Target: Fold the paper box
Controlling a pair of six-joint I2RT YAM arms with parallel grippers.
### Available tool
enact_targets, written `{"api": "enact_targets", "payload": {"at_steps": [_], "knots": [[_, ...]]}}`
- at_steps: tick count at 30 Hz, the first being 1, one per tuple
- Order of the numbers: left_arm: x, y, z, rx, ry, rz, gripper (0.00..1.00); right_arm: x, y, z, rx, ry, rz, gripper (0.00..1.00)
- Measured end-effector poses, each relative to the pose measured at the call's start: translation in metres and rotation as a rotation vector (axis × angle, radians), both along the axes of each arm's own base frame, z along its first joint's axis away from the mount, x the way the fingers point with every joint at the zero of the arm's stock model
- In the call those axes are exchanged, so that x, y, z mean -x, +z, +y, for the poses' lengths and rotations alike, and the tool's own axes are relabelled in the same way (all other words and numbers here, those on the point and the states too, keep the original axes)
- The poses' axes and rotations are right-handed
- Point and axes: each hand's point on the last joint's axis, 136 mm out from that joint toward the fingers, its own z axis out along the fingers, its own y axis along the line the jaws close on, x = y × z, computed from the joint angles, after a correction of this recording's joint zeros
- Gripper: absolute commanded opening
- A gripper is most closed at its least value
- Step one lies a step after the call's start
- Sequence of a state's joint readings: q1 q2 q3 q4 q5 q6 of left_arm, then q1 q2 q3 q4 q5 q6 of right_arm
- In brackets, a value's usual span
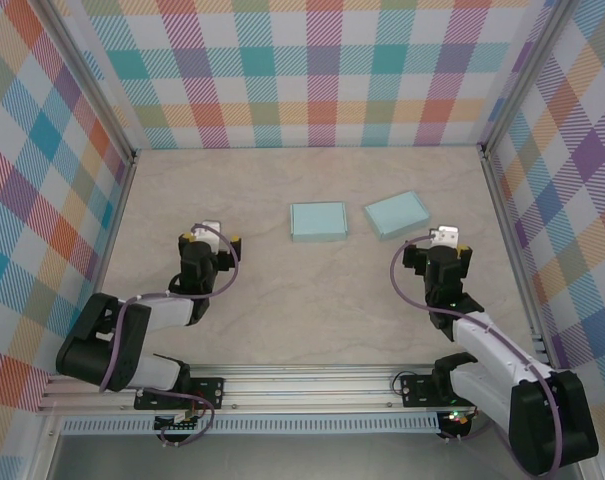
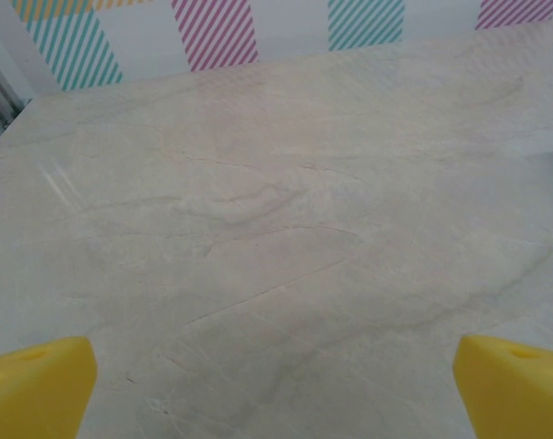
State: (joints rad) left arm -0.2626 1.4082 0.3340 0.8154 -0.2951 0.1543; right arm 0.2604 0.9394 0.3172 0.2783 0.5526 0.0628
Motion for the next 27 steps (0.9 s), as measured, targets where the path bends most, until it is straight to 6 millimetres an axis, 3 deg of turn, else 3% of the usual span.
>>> {"api": "enact_targets", "payload": {"at_steps": [3, 8, 12, 20, 27], "knots": [[-0.002, -0.014, 0.009, 0.003, 0.017, 0.031, 1.0, -0.002, 0.001, -0.001, 0.002, 0.003, -0.008, 1.0], [-0.008, -0.017, 0.021, 0.051, 0.032, 0.021, 1.0, -0.004, 0.001, -0.002, 0.011, 0.011, -0.008, 1.0], [-0.01, -0.036, 0.025, 0.072, 0.023, 0.078, 1.0, -0.004, -0.001, -0.002, 0.008, 0.015, -0.004, 1.0], [-0.025, -0.027, 0.033, 0.16, 0.006, 0.078, 1.0, -0.005, -0.003, -0.004, 0.001, 0.013, -0.006, 1.0], [-0.024, -0.031, 0.03, 0.19, -0.009, 0.097, 1.0, -0.008, -0.008, -0.008, -0.008, 0.008, -0.006, 1.0]]}}
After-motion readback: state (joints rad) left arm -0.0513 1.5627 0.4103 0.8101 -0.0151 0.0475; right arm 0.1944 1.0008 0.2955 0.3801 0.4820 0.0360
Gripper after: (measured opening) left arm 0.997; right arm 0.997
